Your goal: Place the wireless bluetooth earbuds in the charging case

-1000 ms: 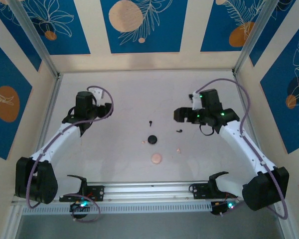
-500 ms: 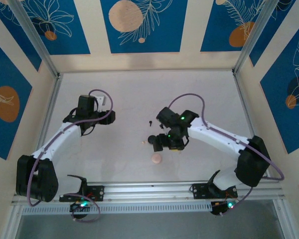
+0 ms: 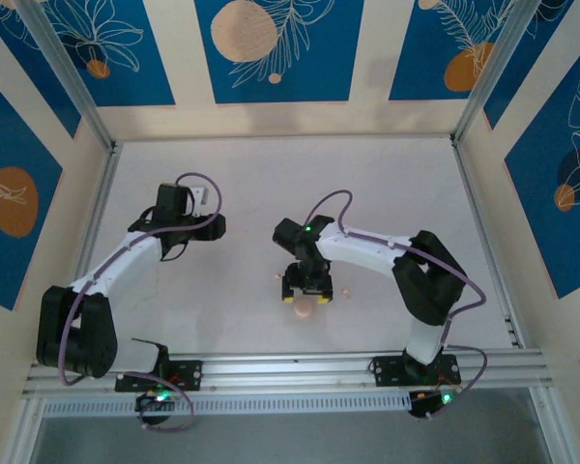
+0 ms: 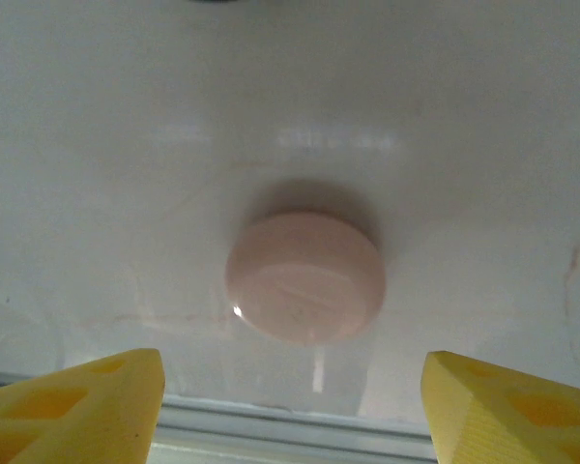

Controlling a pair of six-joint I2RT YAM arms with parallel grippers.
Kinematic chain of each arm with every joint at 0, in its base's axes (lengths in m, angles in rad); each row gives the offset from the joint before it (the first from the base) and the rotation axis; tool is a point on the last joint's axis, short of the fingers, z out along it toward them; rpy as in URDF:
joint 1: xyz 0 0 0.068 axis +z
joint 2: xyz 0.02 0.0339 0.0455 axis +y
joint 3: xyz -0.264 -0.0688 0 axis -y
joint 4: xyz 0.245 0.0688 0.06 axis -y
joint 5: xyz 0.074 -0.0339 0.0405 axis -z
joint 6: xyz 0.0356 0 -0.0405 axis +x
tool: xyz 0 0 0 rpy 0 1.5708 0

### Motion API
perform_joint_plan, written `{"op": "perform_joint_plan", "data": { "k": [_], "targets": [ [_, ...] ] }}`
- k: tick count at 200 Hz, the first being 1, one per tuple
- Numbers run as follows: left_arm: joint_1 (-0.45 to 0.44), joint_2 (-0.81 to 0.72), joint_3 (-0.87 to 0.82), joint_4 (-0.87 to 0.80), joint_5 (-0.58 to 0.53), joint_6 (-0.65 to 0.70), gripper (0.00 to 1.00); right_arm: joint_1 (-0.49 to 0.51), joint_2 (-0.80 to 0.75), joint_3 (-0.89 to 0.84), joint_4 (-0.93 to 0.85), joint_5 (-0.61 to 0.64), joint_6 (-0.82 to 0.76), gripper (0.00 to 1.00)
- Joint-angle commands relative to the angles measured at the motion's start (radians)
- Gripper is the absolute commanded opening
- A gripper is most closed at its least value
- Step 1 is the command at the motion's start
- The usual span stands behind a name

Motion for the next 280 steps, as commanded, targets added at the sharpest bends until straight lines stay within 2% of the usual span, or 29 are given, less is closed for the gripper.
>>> {"op": "perform_joint_plan", "data": {
  "k": [1, 62, 108, 150, 197, 220, 249, 280],
  "targets": [
    [-0.007, 0.011, 0.026, 0.009, 0.024, 0.002, 0.68, 0.004, 0.062, 0.036, -0.028, -0.008, 0.013, 0.70],
    [-0.008, -0.005, 0.030, 0.003, 0.002, 0.002, 0.68, -0.011, 0.113, 0.034, -0.015, -0.026, -0.023, 0.66],
    [-0.007, -0.029, 0.011, 0.007, -0.053, 0.011, 0.68, -0.003, 0.109, -0.013, 0.044, -0.074, -0.029, 0.58],
    [-0.007, -0.046, -0.009, 0.000, -0.045, -0.007, 0.67, -0.003, 0.102, -0.047, 0.053, -0.084, -0.036, 0.59],
    [-0.007, -0.083, -0.026, -0.011, -0.046, -0.008, 0.67, -0.009, 0.068, -0.069, 0.083, -0.041, -0.055, 0.49],
    [-0.007, -0.090, -0.025, -0.011, -0.013, -0.002, 0.67, -0.023, 0.007, -0.088, 0.128, -0.016, -0.056, 0.48],
    [-0.008, -0.102, -0.048, 0.028, 0.053, 0.000, 0.62, -0.058, -0.096, -0.135, 0.265, 0.004, -0.055, 0.48],
    [-0.013, -0.147, -0.121, 0.158, 0.196, 0.002, 0.58, -0.116, -0.183, -0.186, 0.470, -0.020, -0.070, 0.47]
  ]
}}
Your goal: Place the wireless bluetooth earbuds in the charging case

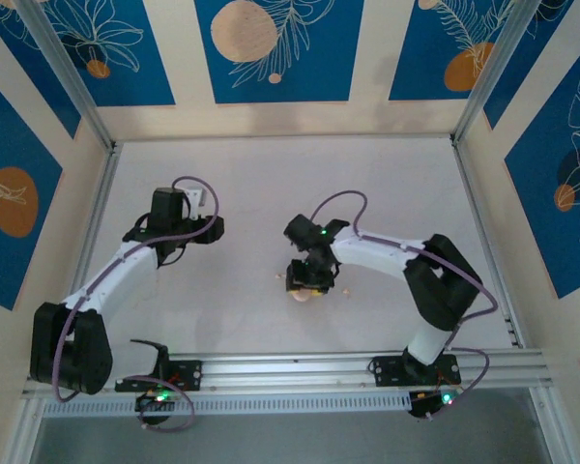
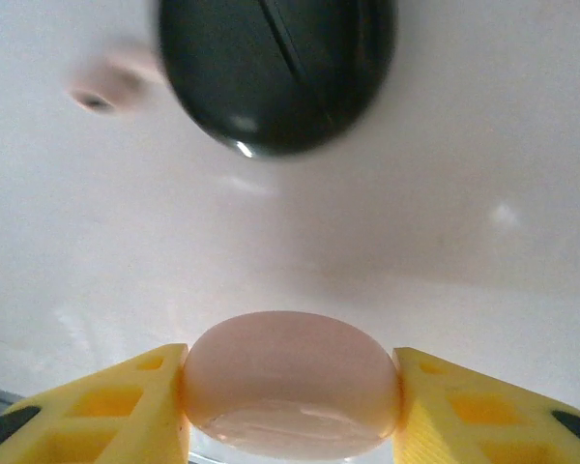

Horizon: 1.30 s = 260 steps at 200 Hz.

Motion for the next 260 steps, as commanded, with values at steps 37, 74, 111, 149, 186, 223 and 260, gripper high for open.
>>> {"op": "perform_joint_plan", "data": {
  "k": [37, 74, 111, 149, 186, 223, 260],
  "targets": [
    [-0.035, -0.118, -0.111, 0.208, 0.202, 0.045, 0.57, -0.088, -0.104, -0.042, 0.353, -0.022, -0.050, 0.46],
    [-0.066, -0.175, -0.209, 0.398, 0.249, 0.058, 0.54, -0.108, -0.160, -0.108, 0.528, -0.019, -0.077, 0.46],
    [-0.096, -0.233, -0.362, 0.715, 0.296, 0.088, 0.52, -0.150, -0.236, -0.219, 0.712, -0.033, -0.054, 0.46],
    [-0.127, -0.216, -0.368, 0.780, 0.331, 0.161, 0.52, -0.176, -0.303, -0.263, 0.797, -0.041, -0.077, 0.46],
    [-0.169, -0.177, -0.405, 0.909, 0.375, 0.199, 0.51, -0.184, -0.323, -0.259, 0.847, -0.058, -0.127, 0.46],
    [-0.219, -0.141, -0.431, 0.999, 0.422, 0.249, 0.50, -0.184, -0.356, -0.297, 0.943, -0.063, -0.134, 0.46],
    [-0.263, -0.140, -0.432, 1.015, 0.389, 0.266, 0.50, -0.182, -0.383, -0.297, 0.984, -0.085, -0.152, 0.46]
  ]
}}
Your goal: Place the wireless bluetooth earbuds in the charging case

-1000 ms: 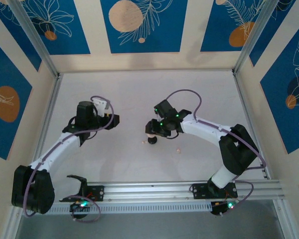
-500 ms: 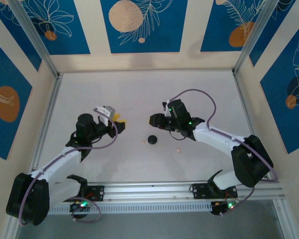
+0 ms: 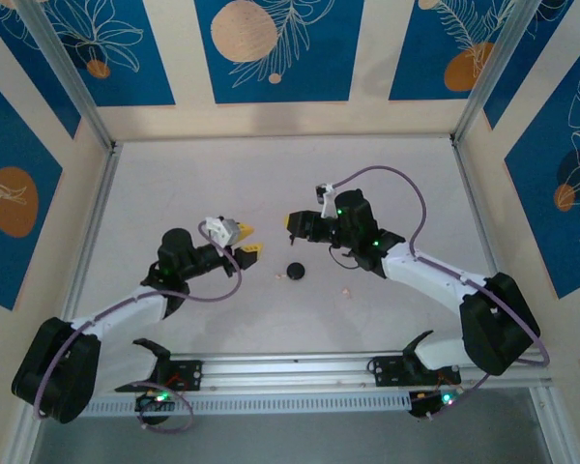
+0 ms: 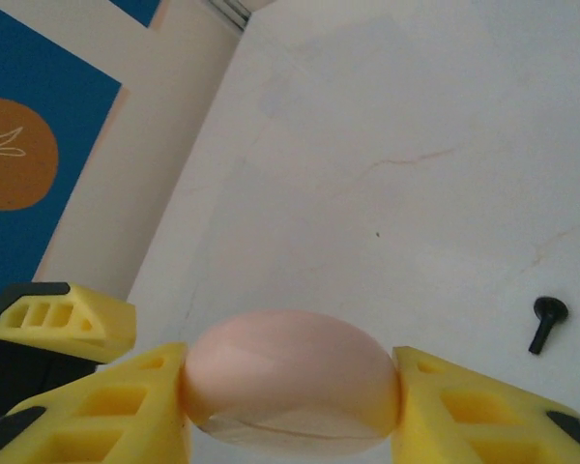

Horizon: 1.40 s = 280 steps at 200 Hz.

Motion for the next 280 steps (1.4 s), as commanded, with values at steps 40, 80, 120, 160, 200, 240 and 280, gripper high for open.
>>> {"op": "perform_joint_plan", "data": {
  "k": [40, 80, 120, 160, 200, 240, 280],
  "targets": [
    [-0.077, -0.001, -0.005, 0.079, -0.033, 0.041, 0.50, 0.005, -0.042, 0.003, 0.110, -0.085, -0.030, 0.46],
    [-0.101, 0.030, -0.006, 0.185, -0.065, -0.036, 0.50, 0.033, -0.037, -0.006, 0.153, -0.096, -0.016, 0.46],
    [-0.115, 0.106, 0.013, 0.252, -0.114, -0.051, 0.50, 0.056, -0.038, -0.005, 0.163, -0.100, 0.019, 0.46],
    [-0.120, 0.173, 0.015, 0.355, -0.123, -0.071, 0.49, 0.069, -0.045, -0.018, 0.163, -0.105, 0.049, 0.46],
    [-0.122, 0.203, 0.015, 0.417, -0.134, -0.088, 0.50, 0.084, -0.046, -0.031, 0.168, -0.106, 0.081, 0.46],
    [-0.124, 0.223, 0.017, 0.444, -0.129, -0.098, 0.50, 0.097, -0.039, -0.033, 0.169, -0.113, 0.091, 0.46],
    [-0.124, 0.225, 0.018, 0.459, -0.123, -0.102, 0.47, 0.109, -0.038, -0.034, 0.161, -0.114, 0.099, 0.46]
  ]
}}
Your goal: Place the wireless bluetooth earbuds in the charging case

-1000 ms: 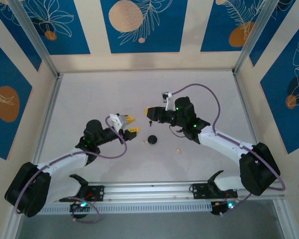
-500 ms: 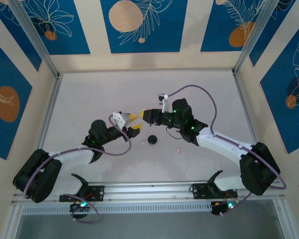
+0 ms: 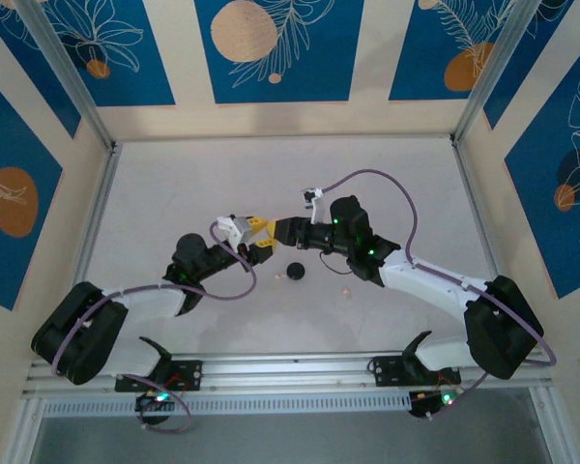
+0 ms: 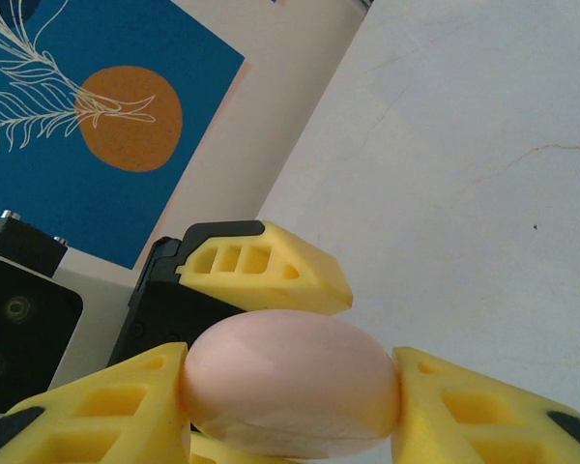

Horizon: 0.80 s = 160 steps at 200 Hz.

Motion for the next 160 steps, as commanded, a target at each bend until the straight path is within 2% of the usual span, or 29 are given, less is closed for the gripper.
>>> {"op": "perform_joint_plan", "data": {
  "k": [1, 77, 131, 160],
  "targets": [
    [-0.012, 0.006, 0.019, 0.060, 0.005, -0.018, 0.47, 0.014, -0.016, -0.009, 0.022, -0.013, 0.013, 0.46],
    [-0.014, -0.007, 0.021, 0.062, 0.041, -0.034, 0.29, 0.022, -0.016, -0.016, 0.005, -0.013, 0.010, 0.46],
    [-0.014, -0.011, 0.039, 0.043, 0.065, -0.051, 0.39, 0.022, -0.016, -0.016, 0.000, -0.006, 0.009, 0.46],
    [-0.014, -0.010, 0.040, 0.045, 0.065, -0.053, 0.35, 0.022, -0.018, -0.016, -0.003, -0.008, 0.007, 0.46]
  ]
}}
